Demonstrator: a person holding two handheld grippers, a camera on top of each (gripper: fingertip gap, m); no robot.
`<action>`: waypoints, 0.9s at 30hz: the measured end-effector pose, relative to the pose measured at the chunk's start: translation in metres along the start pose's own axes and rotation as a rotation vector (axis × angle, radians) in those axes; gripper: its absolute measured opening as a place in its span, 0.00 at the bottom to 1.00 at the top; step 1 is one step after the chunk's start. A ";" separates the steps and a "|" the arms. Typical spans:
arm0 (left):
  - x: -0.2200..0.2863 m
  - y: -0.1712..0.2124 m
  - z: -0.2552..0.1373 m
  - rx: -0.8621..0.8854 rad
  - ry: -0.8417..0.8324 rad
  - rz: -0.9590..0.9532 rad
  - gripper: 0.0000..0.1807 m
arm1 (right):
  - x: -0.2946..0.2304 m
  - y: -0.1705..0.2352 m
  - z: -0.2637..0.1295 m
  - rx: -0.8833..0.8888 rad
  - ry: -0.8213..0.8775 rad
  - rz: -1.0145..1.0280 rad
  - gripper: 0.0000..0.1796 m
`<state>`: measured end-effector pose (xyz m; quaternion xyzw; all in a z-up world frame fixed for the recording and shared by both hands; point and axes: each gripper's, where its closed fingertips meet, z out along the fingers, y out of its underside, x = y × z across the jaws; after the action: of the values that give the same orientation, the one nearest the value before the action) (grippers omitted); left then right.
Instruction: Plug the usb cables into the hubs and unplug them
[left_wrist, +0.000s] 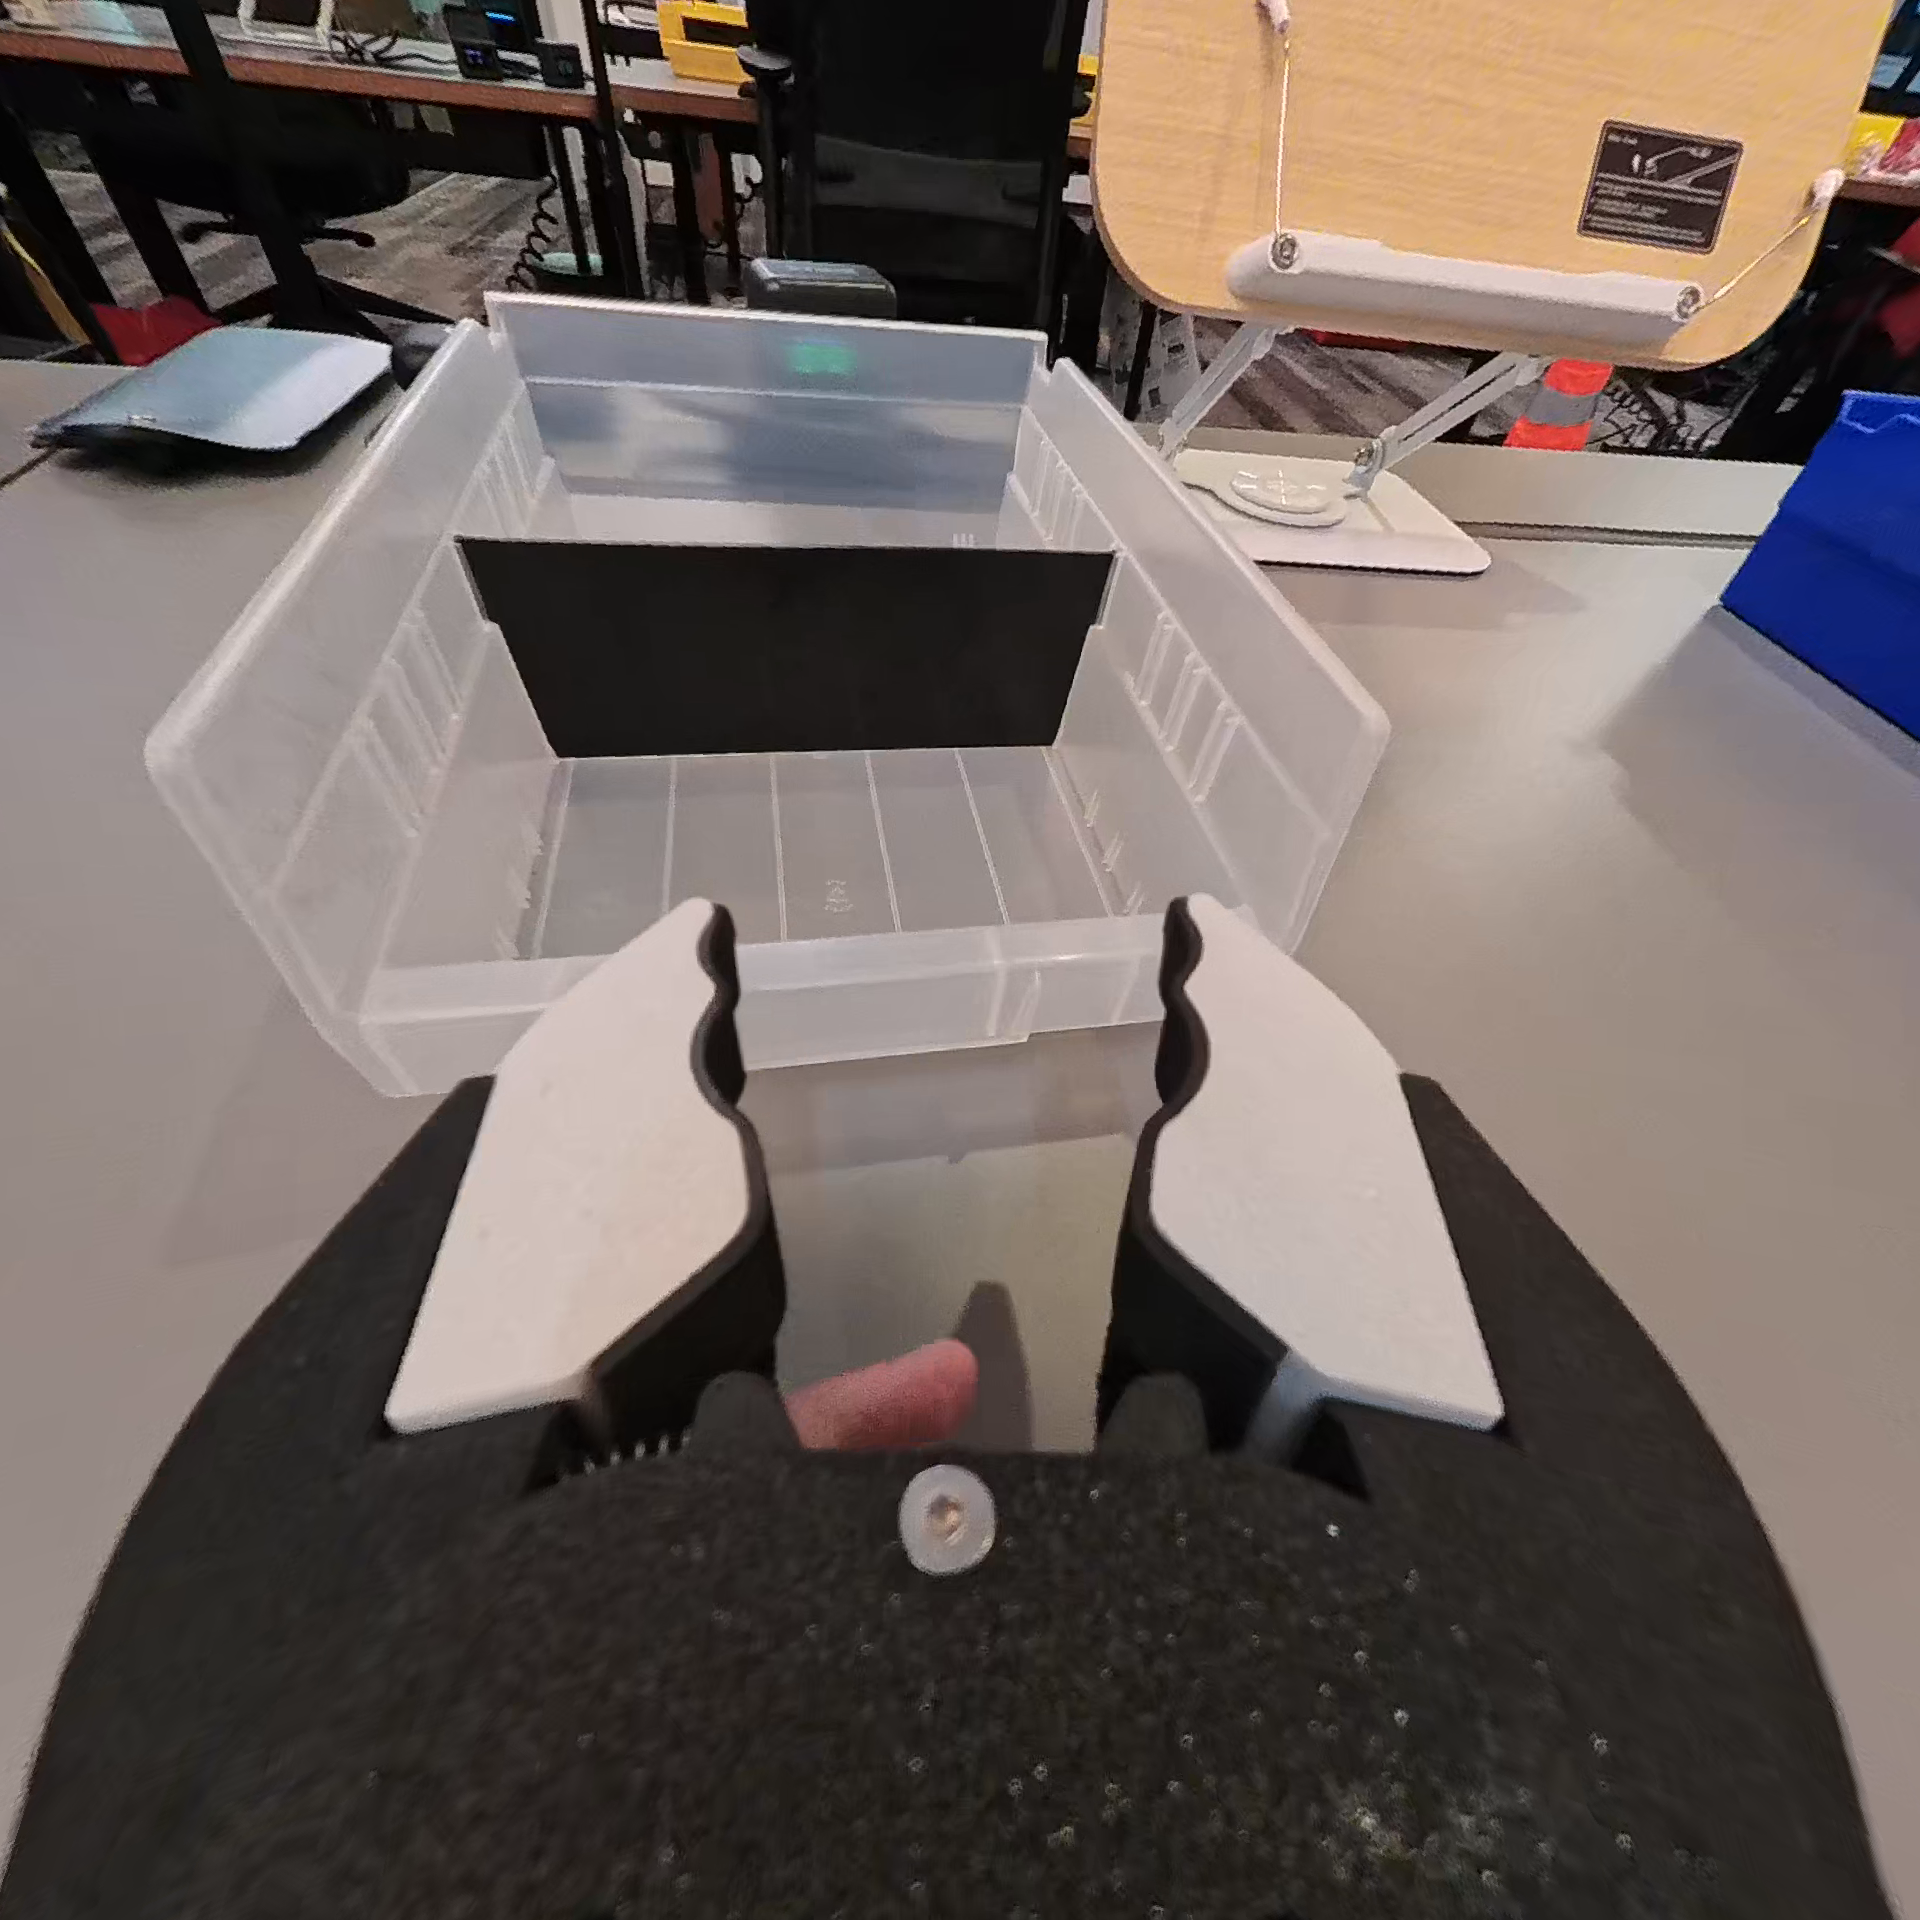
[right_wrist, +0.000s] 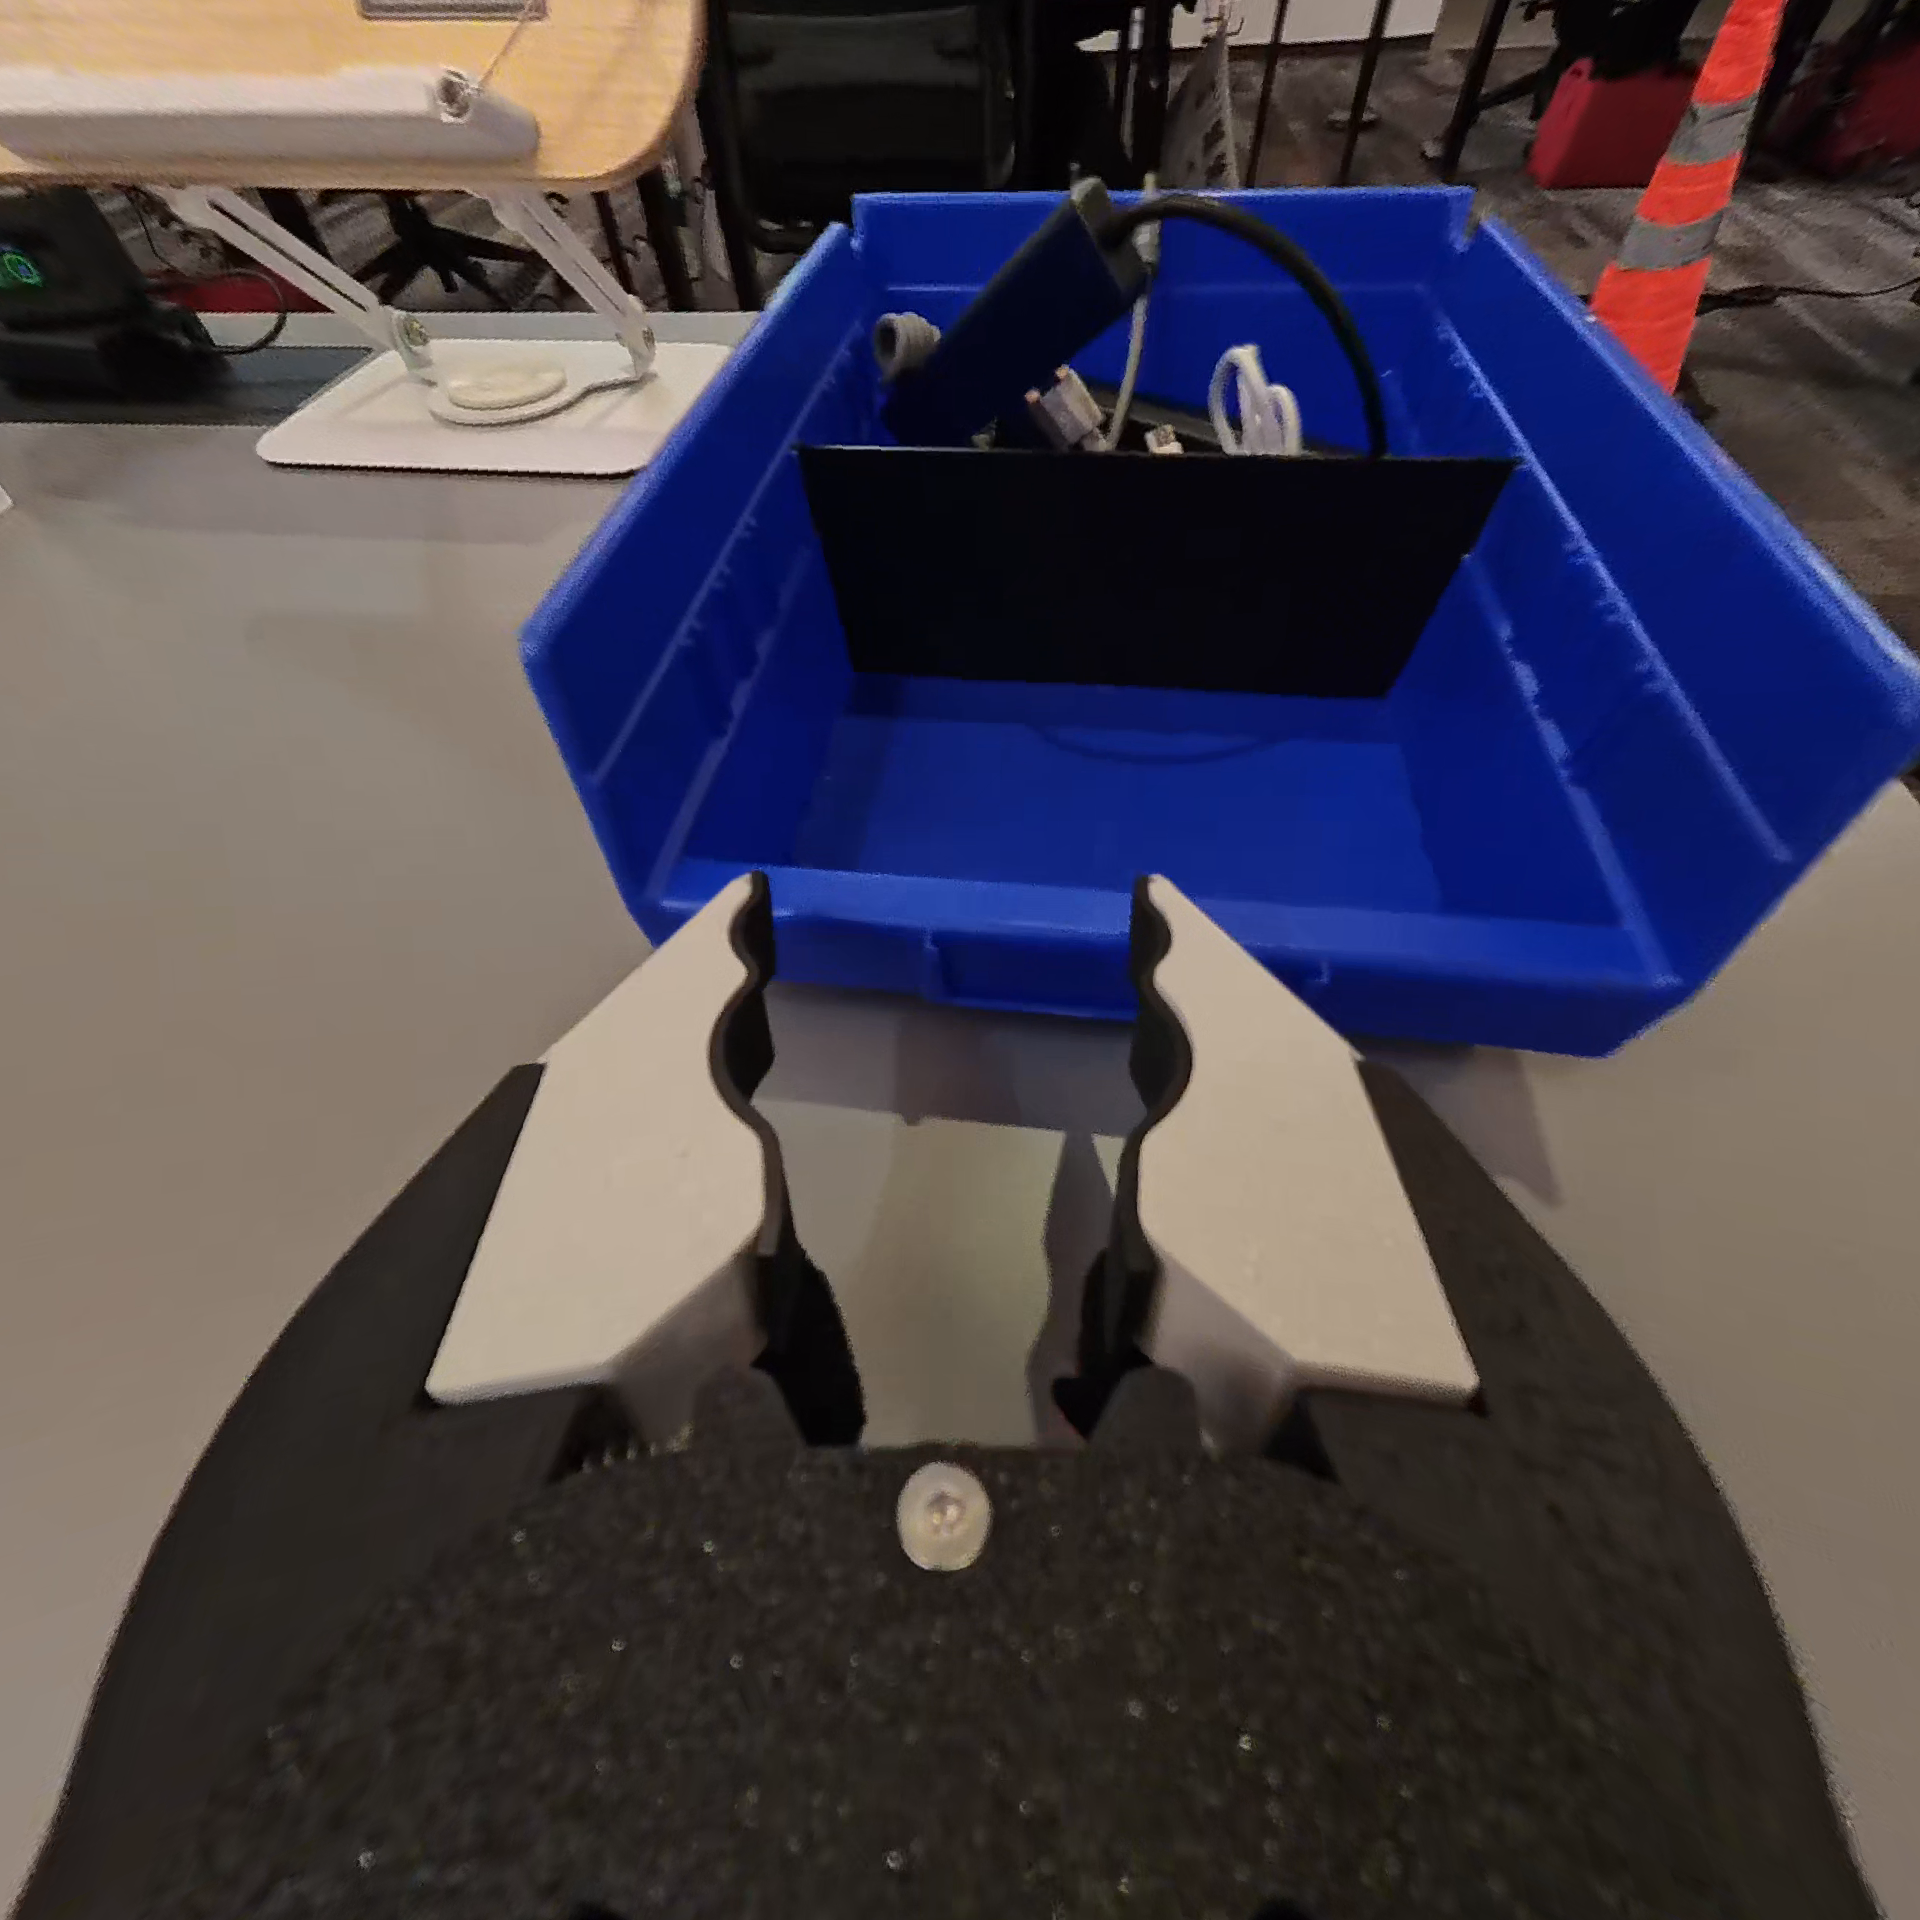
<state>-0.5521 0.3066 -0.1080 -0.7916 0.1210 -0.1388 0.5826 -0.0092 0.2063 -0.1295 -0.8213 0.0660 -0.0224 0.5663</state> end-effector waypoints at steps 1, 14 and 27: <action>-0.003 0.002 0.001 -0.013 -0.021 0.019 0.40 | -0.005 -0.001 0.001 -0.003 -0.024 -0.005 0.37; 0.009 0.001 0.004 0.007 -0.097 0.170 0.44 | -0.077 -0.012 0.016 -0.007 -0.157 -0.160 0.40; 0.218 0.008 0.011 0.023 0.348 0.339 0.33 | -0.107 -0.041 -0.018 0.100 -0.287 -0.151 0.30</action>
<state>-0.3449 0.2365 -0.1019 -0.7174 0.3490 -0.1749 0.5770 -0.1135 0.2184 -0.0813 -0.7895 -0.0784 0.0494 0.6067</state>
